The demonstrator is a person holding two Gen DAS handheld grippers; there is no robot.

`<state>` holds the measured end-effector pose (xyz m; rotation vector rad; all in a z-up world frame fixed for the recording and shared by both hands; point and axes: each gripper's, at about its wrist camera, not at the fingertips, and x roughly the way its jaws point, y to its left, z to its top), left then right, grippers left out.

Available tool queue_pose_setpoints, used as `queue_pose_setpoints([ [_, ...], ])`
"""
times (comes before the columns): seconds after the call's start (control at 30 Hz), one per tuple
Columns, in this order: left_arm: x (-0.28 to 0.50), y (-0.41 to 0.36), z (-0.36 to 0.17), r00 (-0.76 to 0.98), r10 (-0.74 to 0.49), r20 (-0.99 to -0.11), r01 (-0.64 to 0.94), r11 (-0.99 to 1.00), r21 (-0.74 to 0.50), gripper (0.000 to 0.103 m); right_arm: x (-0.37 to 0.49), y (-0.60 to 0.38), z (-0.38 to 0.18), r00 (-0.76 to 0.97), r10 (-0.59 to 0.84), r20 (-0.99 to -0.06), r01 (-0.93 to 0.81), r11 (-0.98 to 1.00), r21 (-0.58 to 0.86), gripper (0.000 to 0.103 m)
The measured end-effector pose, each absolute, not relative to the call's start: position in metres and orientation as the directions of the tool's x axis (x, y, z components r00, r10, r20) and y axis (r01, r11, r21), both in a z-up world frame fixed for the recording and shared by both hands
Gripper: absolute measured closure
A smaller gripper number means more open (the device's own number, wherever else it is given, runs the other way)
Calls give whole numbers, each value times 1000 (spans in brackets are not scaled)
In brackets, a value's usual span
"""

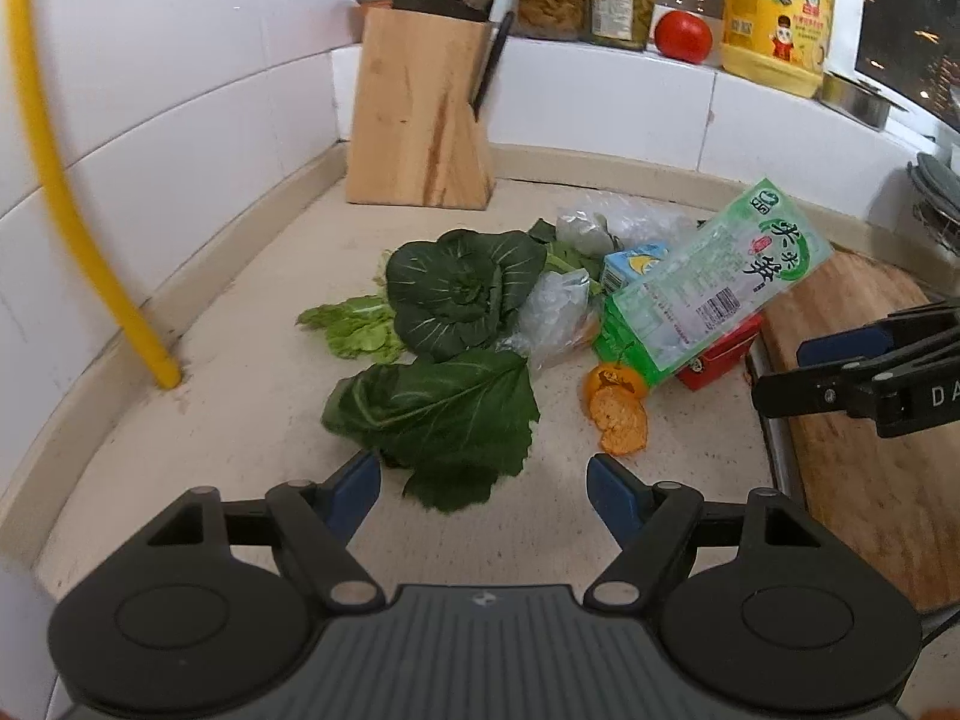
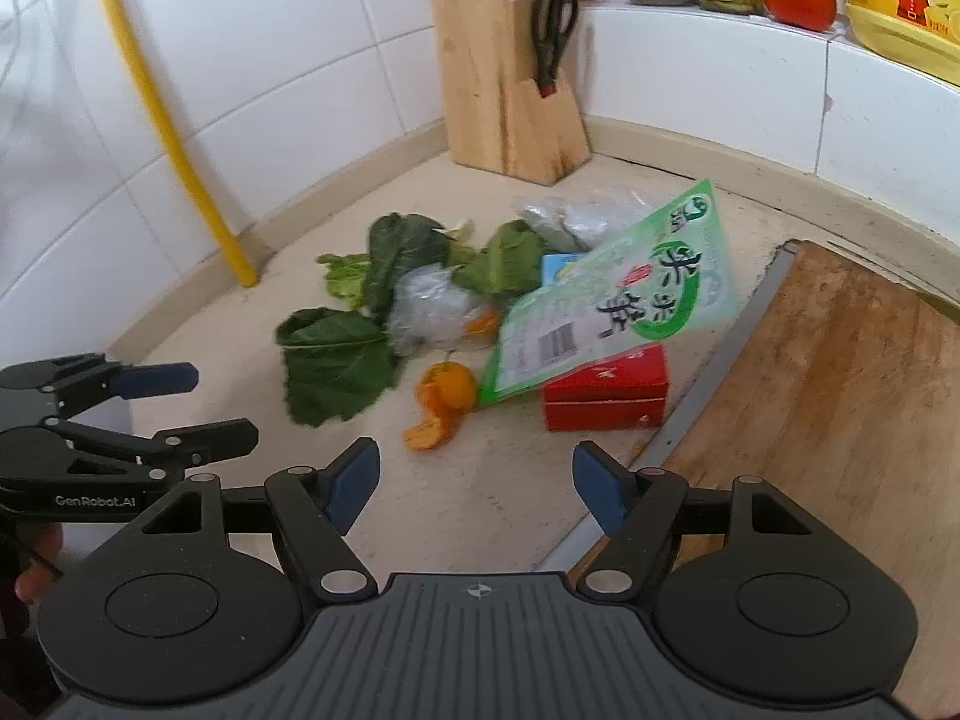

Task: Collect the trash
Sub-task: 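Grasp a dark green bok choy leaf with the left tool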

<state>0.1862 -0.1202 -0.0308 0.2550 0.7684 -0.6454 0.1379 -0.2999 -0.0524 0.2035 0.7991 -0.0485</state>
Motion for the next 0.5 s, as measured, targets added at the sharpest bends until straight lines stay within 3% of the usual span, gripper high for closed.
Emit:
queue_pose_setpoints([
  [0.5,239,-145,-39,451,-487,-748,755,655,29,33,141,-319,-52,695,-68,-716,283,941,186,26],
])
